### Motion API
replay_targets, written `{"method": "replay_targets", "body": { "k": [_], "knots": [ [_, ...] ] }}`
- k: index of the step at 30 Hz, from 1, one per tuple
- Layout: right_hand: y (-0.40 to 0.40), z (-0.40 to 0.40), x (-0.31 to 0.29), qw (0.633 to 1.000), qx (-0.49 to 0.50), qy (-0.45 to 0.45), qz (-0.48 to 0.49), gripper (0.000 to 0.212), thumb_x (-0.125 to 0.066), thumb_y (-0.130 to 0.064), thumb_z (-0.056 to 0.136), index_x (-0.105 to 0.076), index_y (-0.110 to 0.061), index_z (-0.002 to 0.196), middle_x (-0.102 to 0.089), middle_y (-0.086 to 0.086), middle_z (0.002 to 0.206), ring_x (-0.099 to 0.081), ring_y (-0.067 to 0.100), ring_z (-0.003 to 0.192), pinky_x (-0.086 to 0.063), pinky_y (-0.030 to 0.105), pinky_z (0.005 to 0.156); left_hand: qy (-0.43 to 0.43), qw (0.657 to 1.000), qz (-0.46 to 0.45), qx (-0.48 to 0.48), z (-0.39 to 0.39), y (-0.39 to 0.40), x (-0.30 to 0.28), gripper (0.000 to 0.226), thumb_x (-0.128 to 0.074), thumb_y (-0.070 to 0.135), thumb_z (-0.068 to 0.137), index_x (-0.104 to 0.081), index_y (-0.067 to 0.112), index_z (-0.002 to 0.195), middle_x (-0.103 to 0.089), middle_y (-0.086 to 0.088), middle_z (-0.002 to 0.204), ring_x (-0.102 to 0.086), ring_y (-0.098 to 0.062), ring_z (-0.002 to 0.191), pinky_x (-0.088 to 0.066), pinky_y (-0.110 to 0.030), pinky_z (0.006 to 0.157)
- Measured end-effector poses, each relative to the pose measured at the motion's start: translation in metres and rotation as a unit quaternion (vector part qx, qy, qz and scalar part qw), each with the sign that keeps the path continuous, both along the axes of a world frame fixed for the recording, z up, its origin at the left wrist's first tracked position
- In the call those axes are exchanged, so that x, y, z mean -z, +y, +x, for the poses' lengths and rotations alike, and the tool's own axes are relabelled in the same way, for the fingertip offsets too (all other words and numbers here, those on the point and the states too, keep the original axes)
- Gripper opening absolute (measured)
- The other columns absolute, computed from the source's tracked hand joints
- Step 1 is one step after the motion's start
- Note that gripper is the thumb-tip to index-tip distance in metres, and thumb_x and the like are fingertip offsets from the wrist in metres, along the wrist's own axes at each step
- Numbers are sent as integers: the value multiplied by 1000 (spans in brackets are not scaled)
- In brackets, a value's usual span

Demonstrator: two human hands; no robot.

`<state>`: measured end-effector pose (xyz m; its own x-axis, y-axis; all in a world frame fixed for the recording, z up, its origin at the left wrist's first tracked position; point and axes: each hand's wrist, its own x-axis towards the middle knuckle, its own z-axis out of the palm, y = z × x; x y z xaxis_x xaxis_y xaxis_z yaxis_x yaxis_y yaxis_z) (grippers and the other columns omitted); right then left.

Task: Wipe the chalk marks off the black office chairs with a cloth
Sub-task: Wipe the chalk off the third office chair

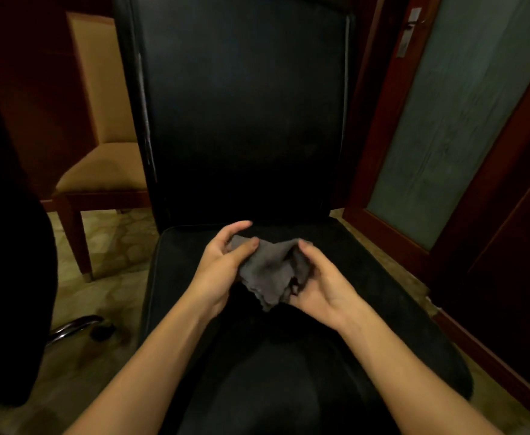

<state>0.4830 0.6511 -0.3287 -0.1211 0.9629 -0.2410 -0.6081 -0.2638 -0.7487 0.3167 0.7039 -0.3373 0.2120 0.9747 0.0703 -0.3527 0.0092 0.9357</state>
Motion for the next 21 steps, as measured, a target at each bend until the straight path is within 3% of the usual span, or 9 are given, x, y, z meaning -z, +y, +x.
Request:
{"method": "replay_targets", "body": {
  "k": [2, 4, 6, 9, 10, 13, 15, 18, 21],
  "knots": [
    [-2, -9, -2, 999, -10, -47, -8, 49, -60, -38, 89, -58, -11, 129, -66, 19, 126, -62, 34, 119, -43, 54, 106, 35, 998, 44, -7, -17, -2, 2, 37, -66, 10, 93, -64, 24, 127, -70, -9, 112, -71, -16, 99, -56, -24, 72],
    [1, -19, -3, 991, 5, -133, 0, 51, -66, -29, 86, -55, -16, 134, -69, 15, 121, -64, 33, 116, -46, 51, 104, 51, 996, 65, -20, -36, -5, 1, 38, -67, 14, 93, -63, 28, 128, -69, -6, 116, -70, -16, 105, -57, -25, 74],
    [4, -25, -5, 974, 9, -222, 47, 49, -67, -14, 90, -55, -21, 137, -71, 13, 117, -67, 31, 112, -51, 47, 101, 79, 991, 97, -47, -47, -4, 0, 36, -67, 14, 94, -64, 28, 127, -70, -4, 113, -69, -14, 104, -58, -30, 79],
    [1, -40, -9, 949, -39, -279, 141, 54, -72, -18, 87, -53, -29, 136, -71, 11, 117, -69, 23, 108, -55, 43, 95, 83, 984, 109, -115, -65, -3, -3, 27, -67, 13, 95, -68, 24, 119, -73, -4, 105, -70, -15, 100, -57, -30, 82],
    [0, -46, -10, 919, -58, -344, 181, 54, -75, -21, 85, -55, -30, 134, -68, 10, 118, -69, 20, 107, -57, 41, 93, 73, 985, 97, -125, -70, -2, -5, 24, -67, 12, 95, -69, 24, 116, -73, -5, 104, -70, -16, 98, -57, -29, 79],
    [14, -62, -7, 748, -17, -592, 301, 27, -74, -22, 87, -68, -24, 114, -66, 0, 108, -67, 10, 96, -57, 37, 87, 85, 985, 71, -132, -83, 1, -9, 17, -73, 23, 91, -72, 27, 108, -73, -5, 103, -70, -21, 99, -56, -29, 76],
    [28, -70, -12, 711, 26, -609, 351, 12, -69, -16, 90, -69, -17, 102, -67, -2, 94, -65, 7, 87, -55, 30, 77, 127, 982, 80, -114, -93, 2, -11, 39, -83, 48, 76, -72, 33, 110, -71, -3, 111, -68, -19, 107, -57, -33, 87],
    [49, -78, -28, 719, -7, -596, 356, 5, -69, -16, 90, -67, -15, 94, -69, -2, 84, -66, 4, 77, -51, 22, 66, 345, 924, 140, -90, -111, 2, -17, 69, -84, 64, 64, -63, 40, 125, -51, 3, 130, -51, -10, 123, -44, -27, 102],
    [68, -79, -41, 725, -104, -588, 343, 7, -70, -19, 91, -64, -18, 96, -71, 0, 87, -69, 5, 81, -57, 27, 73, 499, 841, 180, -102, -122, 7, -27, 33, -79, 43, 82, -69, 40, 113, -34, -5, 148, -29, -20, 143, -33, -29, 110]
  ]
}}
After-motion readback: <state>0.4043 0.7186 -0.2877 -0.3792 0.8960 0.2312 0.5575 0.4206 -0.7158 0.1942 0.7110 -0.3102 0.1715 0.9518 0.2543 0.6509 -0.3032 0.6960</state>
